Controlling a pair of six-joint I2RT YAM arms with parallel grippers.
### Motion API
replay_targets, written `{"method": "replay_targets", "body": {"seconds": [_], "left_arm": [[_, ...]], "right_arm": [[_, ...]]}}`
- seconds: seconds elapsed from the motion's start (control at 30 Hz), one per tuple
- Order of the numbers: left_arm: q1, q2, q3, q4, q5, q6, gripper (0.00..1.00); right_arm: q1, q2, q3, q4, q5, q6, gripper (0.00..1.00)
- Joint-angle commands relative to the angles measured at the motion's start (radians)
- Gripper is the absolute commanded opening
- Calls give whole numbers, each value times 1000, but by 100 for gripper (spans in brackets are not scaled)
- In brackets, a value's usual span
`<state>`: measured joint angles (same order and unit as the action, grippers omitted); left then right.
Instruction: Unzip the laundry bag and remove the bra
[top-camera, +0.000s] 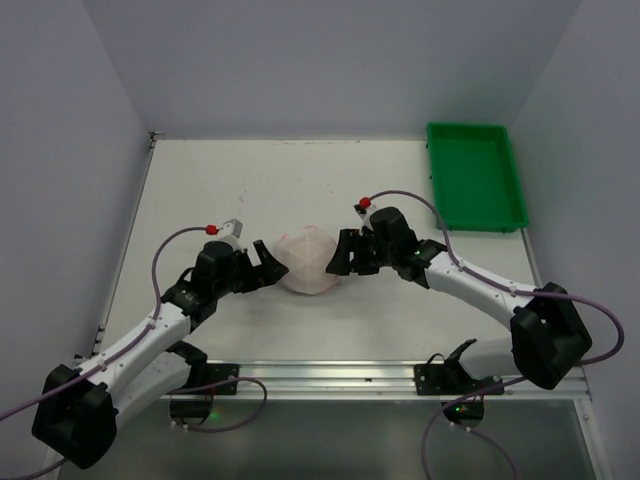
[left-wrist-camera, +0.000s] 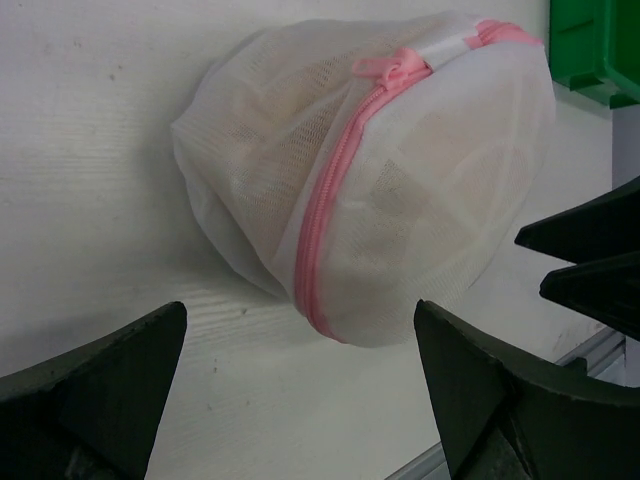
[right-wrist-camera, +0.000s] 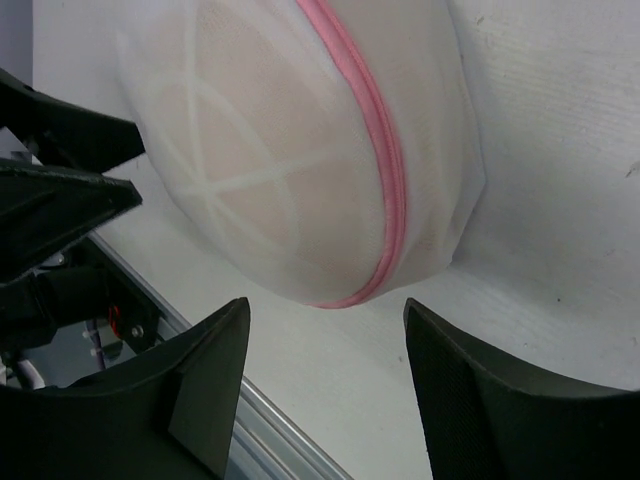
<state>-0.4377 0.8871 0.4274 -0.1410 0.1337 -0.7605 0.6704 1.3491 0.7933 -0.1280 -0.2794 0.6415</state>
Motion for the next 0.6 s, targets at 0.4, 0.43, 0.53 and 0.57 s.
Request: {"method": "replay_targets", "body": {"seconds": [0.4, 0.43, 0.53, 0.57], "left_arm": [[-84, 234, 26, 247, -220, -117, 91], [-82, 254, 46, 245, -229, -84, 90], [-81, 318, 129, 218, -273, -36, 89], [-81, 341, 148, 213, -293, -2, 89]], "right_arm": [[-86, 274, 373, -144, -139, -252, 64], [-86, 280, 363, -134, -158, -252, 64], [-80, 254, 290, -102, -184, -244, 61], [-77, 242, 247, -82, -190, -240, 59]]}}
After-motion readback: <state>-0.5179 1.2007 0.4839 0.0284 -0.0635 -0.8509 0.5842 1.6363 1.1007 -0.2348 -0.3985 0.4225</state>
